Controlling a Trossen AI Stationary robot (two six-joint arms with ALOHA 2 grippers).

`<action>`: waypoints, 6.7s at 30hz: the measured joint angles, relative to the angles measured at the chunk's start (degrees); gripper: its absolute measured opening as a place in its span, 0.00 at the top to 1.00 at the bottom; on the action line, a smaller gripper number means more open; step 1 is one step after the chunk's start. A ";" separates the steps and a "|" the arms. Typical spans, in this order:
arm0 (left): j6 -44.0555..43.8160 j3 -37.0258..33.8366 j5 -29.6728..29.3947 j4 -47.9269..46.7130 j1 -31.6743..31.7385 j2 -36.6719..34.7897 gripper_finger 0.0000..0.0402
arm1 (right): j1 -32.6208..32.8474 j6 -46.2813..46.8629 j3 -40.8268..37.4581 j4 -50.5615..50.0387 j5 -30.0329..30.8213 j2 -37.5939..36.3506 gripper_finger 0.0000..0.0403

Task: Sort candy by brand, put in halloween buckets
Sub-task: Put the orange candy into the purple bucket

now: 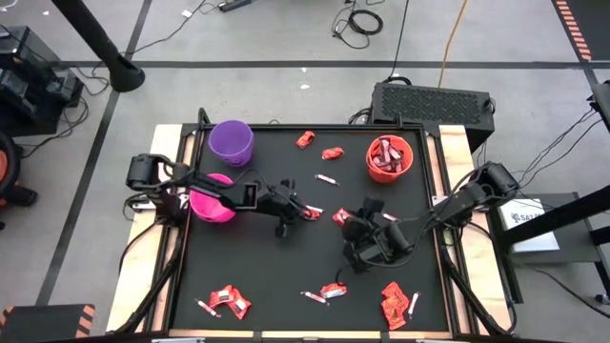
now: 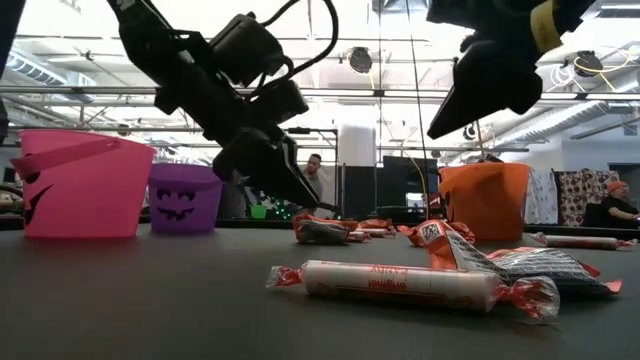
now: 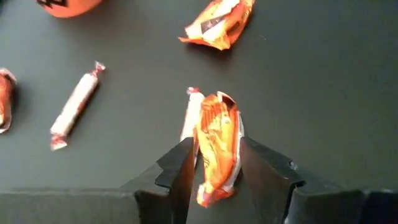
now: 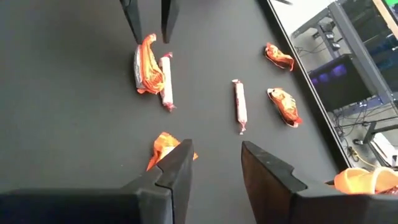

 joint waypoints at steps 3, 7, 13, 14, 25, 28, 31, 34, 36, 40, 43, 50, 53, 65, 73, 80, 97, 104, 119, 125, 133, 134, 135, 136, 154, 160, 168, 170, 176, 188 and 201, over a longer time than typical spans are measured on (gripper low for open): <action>0.06 -0.02 3.80 -0.65 0.71 0.08 0.66 | 0.04 0.02 0.00 0.49 -0.04 0.00 0.68; 0.05 -0.02 3.88 -2.17 1.37 0.08 0.66 | 0.04 0.02 0.00 1.15 -0.09 0.00 0.68; -0.02 -0.04 3.69 -4.27 1.59 0.08 0.66 | 0.04 -0.07 0.00 1.92 -0.11 0.00 0.68; -0.02 -0.04 3.69 -4.42 1.64 0.08 0.66 | 0.04 -0.15 0.00 1.94 -0.13 0.00 0.68; -0.52 -0.04 3.60 -3.94 1.93 1.97 0.66 | 0.00 -0.78 0.00 2.59 -0.11 0.00 0.68; -1.63 -0.13 3.60 -3.79 1.91 2.19 0.66 | 0.00 -1.49 0.00 3.04 -0.11 0.02 0.68; -1.95 -0.11 3.60 -2.75 1.88 2.11 0.66 | 0.00 -1.60 0.00 3.21 -0.10 0.02 0.68; -2.01 -0.11 3.52 -2.77 1.88 2.11 0.71 | 0.00 -1.71 0.00 3.36 -0.09 0.02 0.68; -2.08 -0.11 2.68 -2.96 1.91 2.11 0.78 | 0.00 -1.71 0.00 3.38 -0.09 0.02 0.68; -3.54 -0.13 1.88 -2.96 1.88 0.94 0.95 | 0.00 -1.71 0.00 3.41 -0.09 0.02 0.68; -4.61 -0.11 1.27 -3.21 1.88 -1.49 0.97 | 0.00 -1.71 0.00 3.45 -0.09 0.02 0.68; -5.46 -0.09 -4.69 -8.39 1.94 -12.31 0.97 | 0.00 -1.78 0.00 4.41 -0.10 0.02 0.68; -6.70 -0.04 -11.40 -13.08 2.26 -18.73 0.98 | 0.00 -2.04 -0.02 5.13 -0.11 0.02 0.68; -14.16 -0.02 -26.74 -35.49 9.99 -41.69 0.98 | -0.01 -2.25 0.00 5.59 -0.11 0.02 0.68; -15.21 -0.02 -26.78 -41.39 18.18 -46.09 0.98 | -0.04 -3.48 0.00 6.14 0.10 0.02 0.68; -15.59 -0.07 -26.78 -46.44 25.43 -45.03 0.98 | -0.04 -4.34 -0.02 6.43 0.13 0.02 0.68; -15.54 -0.07 -22.67 -47.74 34.95 -37.25 0.95 | -0.07 -4.99 -0.02 7.31 -0.16 0.02 0.68; -15.50 -0.07 -22.67 -47.73 34.98 -35.08 0.90 | -0.09 -5.80 -0.02 7.27 -0.18 0.02 0.68; -15.63 -0.07 -18.79 -47.65 33.08 -35.13 0.69 | -0.09 -6.24 -0.02 7.22 -0.18 0.02 0.68; -19.04 0.71 1.12 -47.30 29.49 -35.13 0.69 | -0.09 -6.23 -0.02 7.21 -0.16 0.02 0.68; -27.31 6.28 24.06 -46.50 11.28 -35.15 0.69 | -0.09 -6.49 -0.02 7.21 -0.16 0.04 0.68; -28.88 6.83 24.10 -46.20 7.79 -35.15 0.69 | -0.09 -6.49 -0.02 7.20 -0.16 0.04 0.68; -30.43 7.24 24.07 -45.49 4.07 -35.15 0.69 | -0.09 -6.49 -0.02 7.19 -0.16 0.04 0.68; -32.07 7.56 23.68 -44.58 0.36 -35.13 0.69 | -0.09 -6.49 -0.02 7.19 -0.16 0.04 0.68; -69.11 10.32 0.71 -40.05 -45.03 -20.31 0.69 | -0.11 -6.03 -0.02 7.37 -0.31 0.04 0.68; -71.10 13.54 4.51 -40.72 -48.13 -10.46 0.69 | -0.17 -6.01 -0.02 9.75 -0.33 0.04 0.68; -71.06 14.80 6.66 -44.04 -48.45 -6.48 0.69 | -0.17 -6.01 -0.04 10.70 -0.44 0.04 0.68; -71.06 14.82 6.58 -48.36 -48.43 -6.46 0.69 | -0.17 -6.01 -0.03 10.68 -0.44 0.04 0.68; -71.04 13.31 6.53 -52.49 -48.43 -6.46 0.69 | -0.17 -6.14 -0.02 10.45 -0.44 0.04 0.68; -70.58 12.24 4.34 -52.72 -48.84 -6.46 0.69 | -0.17 -6.06 -0.03 10.42 -0.44 0.04 0.68; -70.93 7.76 5.18 -50.10 -48.80 -6.46 0.69 | -0.17 -6.03 -0.03 10.42 -0.42 0.04 0.68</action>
